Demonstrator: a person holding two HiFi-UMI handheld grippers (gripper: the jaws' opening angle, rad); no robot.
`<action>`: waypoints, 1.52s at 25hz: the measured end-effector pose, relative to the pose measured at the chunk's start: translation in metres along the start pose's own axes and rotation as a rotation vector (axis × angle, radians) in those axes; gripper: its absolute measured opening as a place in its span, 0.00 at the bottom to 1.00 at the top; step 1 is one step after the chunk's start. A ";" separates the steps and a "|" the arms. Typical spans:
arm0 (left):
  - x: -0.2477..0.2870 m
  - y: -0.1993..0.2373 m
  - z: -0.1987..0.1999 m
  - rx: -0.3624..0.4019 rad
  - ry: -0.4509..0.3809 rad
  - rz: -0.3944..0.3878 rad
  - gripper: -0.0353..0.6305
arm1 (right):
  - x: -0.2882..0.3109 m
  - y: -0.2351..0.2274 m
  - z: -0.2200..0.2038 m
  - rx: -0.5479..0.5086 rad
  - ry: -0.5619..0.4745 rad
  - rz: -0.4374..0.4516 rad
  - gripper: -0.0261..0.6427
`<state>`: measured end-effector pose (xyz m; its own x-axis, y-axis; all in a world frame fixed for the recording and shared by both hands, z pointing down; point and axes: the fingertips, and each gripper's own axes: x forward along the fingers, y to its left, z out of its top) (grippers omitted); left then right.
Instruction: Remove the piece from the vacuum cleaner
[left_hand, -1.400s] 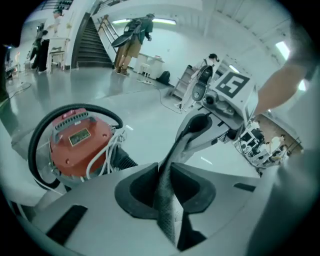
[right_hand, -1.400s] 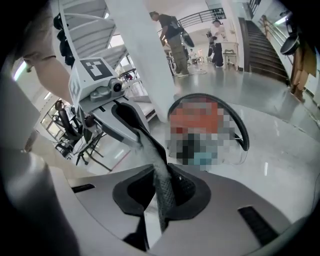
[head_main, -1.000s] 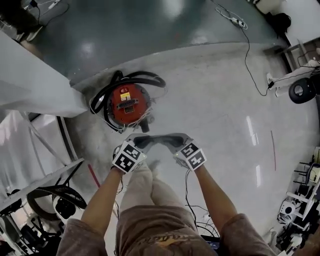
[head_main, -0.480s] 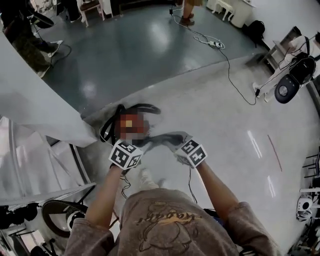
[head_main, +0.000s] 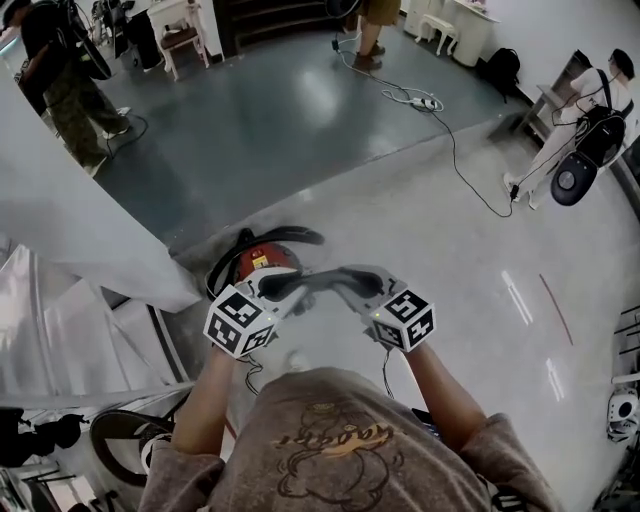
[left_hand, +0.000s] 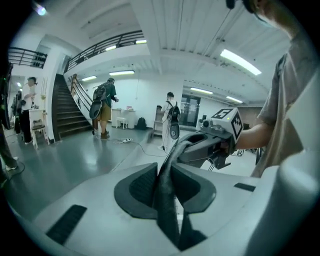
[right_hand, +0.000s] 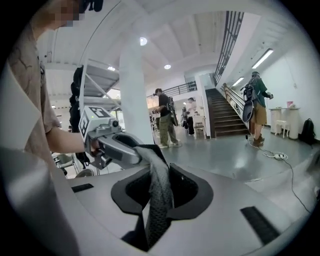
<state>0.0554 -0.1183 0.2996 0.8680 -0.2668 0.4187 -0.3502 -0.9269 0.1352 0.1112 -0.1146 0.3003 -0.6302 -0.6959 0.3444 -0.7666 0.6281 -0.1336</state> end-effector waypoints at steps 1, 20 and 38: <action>-0.002 -0.003 0.002 0.006 -0.028 -0.002 0.16 | -0.004 0.001 0.003 -0.001 -0.018 -0.010 0.14; 0.025 -0.019 -0.044 -0.081 -0.044 -0.003 0.16 | -0.013 -0.001 -0.055 0.086 -0.070 -0.070 0.14; 0.009 -0.016 -0.048 -0.137 -0.070 0.022 0.16 | -0.005 0.013 -0.053 0.051 -0.045 -0.064 0.12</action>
<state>0.0516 -0.0930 0.3441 0.8801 -0.3091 0.3603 -0.4103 -0.8770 0.2501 0.1112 -0.0842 0.3463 -0.5842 -0.7496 0.3113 -0.8097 0.5646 -0.1600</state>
